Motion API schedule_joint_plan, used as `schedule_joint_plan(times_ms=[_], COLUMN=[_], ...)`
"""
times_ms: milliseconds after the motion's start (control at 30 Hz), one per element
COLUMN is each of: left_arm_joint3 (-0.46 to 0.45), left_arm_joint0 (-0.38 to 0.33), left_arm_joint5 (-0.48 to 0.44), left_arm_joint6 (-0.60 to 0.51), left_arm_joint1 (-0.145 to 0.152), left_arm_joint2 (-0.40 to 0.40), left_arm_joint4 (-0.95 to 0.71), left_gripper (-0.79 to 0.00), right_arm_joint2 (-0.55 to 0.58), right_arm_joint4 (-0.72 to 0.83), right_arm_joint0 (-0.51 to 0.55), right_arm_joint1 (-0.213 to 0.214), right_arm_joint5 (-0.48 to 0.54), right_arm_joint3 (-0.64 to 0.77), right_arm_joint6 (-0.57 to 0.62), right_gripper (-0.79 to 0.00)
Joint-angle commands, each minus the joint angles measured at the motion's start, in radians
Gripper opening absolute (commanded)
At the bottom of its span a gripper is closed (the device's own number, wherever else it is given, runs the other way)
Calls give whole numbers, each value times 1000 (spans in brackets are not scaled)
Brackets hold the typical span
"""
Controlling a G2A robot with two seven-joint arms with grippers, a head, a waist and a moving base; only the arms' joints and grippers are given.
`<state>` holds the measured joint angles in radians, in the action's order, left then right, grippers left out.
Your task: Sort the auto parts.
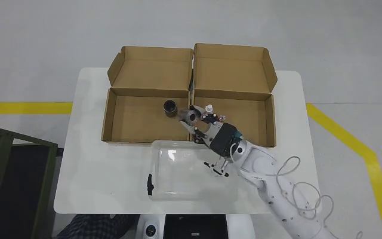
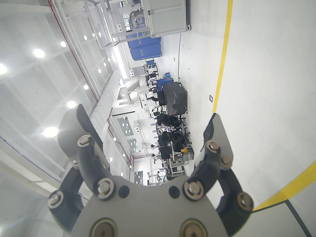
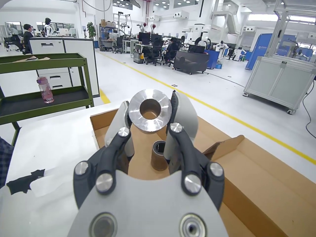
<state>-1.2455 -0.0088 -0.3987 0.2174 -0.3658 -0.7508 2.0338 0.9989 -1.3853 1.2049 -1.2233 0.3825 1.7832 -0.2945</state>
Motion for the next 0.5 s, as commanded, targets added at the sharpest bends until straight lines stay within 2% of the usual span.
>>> schedule_joint_plan(times_ms=[0, 233, 467], left_arm_joint3=[0, 0, 0], left_arm_joint0=[0, 0, 0], left_arm_joint5=[0, 0, 0], left_arm_joint6=[0, 0, 0], left_arm_joint1=[0, 0, 0], left_arm_joint2=[0, 0, 0], left_arm_joint4=[0, 0, 0], left_gripper=[0, 0, 0], right_arm_joint2=[0, -41, -125], right_arm_joint4=[-1, -50, -57], right_arm_joint0=[-5, -66, -187], right_arm_joint1=[-1, -7, -29], right_arm_joint5=[5, 82, 198], right_arm_joint3=[-5, -45, -146], right_arm_joint6=[9, 165, 296], right_gripper=[-785, -785, -785])
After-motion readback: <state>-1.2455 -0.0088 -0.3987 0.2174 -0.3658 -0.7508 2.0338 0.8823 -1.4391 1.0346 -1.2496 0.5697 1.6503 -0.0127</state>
